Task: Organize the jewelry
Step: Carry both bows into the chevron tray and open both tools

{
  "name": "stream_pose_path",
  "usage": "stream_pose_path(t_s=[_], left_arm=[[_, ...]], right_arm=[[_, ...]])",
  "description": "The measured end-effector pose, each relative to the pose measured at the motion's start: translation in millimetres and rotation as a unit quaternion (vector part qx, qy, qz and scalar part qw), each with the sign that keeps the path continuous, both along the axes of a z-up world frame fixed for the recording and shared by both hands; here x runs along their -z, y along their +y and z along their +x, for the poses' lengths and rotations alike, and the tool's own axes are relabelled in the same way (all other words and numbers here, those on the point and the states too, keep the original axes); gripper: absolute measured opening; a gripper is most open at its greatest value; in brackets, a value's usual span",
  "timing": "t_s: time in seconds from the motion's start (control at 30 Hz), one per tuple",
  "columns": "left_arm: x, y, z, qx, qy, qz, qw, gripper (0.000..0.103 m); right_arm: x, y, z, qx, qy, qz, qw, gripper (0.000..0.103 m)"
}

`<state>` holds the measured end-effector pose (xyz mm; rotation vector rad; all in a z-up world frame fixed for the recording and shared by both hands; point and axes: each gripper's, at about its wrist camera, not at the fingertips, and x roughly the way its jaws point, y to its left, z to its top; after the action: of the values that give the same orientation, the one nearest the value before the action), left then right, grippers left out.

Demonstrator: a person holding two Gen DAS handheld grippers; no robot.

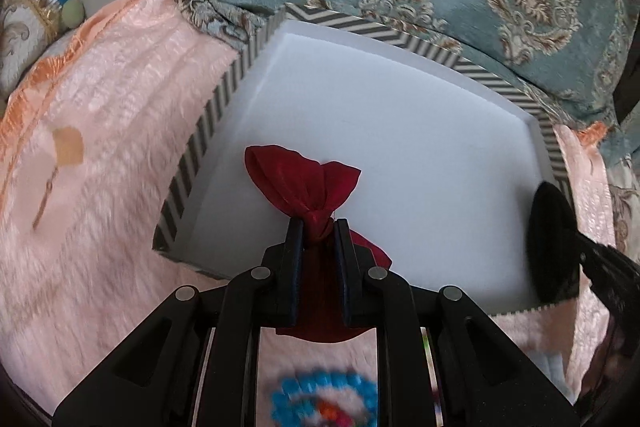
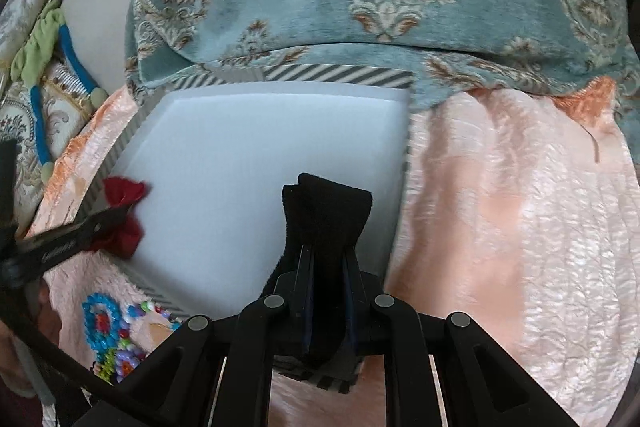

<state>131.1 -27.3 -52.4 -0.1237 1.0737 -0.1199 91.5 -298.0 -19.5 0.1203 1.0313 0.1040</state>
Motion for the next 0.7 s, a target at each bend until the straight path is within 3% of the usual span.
stream_pose_path(t_s=[0.13, 0.27, 0.3, 0.4, 0.63, 0.7], left_arm=[[-4, -5, -4, -0.005, -0.008, 0.021, 0.9997, 0.023], [-5, 1, 0, -0.014, -0.012, 0.028, 0.9994, 0.048], [-6, 3, 0, -0.016, -0.016, 0.034, 0.9992, 0.051], [-9, 7, -3, -0.022, -0.023, 0.051, 0.9982, 0.051], [-29, 11, -29, -0.025, -0.045, 0.048, 0.9975, 0.052], [-38, 11, -40, -0.024, -0.055, 0.049, 0.997, 0.052]], right_arm=[[-2, 0, 2, 0.009, 0.004, 0.019, 1.0, 0.015], [-10, 6, -2, 0.016, -0.003, 0.047, 0.999, 0.045], [-14, 8, -5, 0.016, -0.008, 0.045, 0.999, 0.045], [-25, 15, -15, 0.009, -0.014, 0.048, 0.999, 0.045], [-54, 27, -46, 0.003, -0.042, 0.042, 0.998, 0.047], [-63, 31, -59, 0.003, -0.053, 0.042, 0.998, 0.057]])
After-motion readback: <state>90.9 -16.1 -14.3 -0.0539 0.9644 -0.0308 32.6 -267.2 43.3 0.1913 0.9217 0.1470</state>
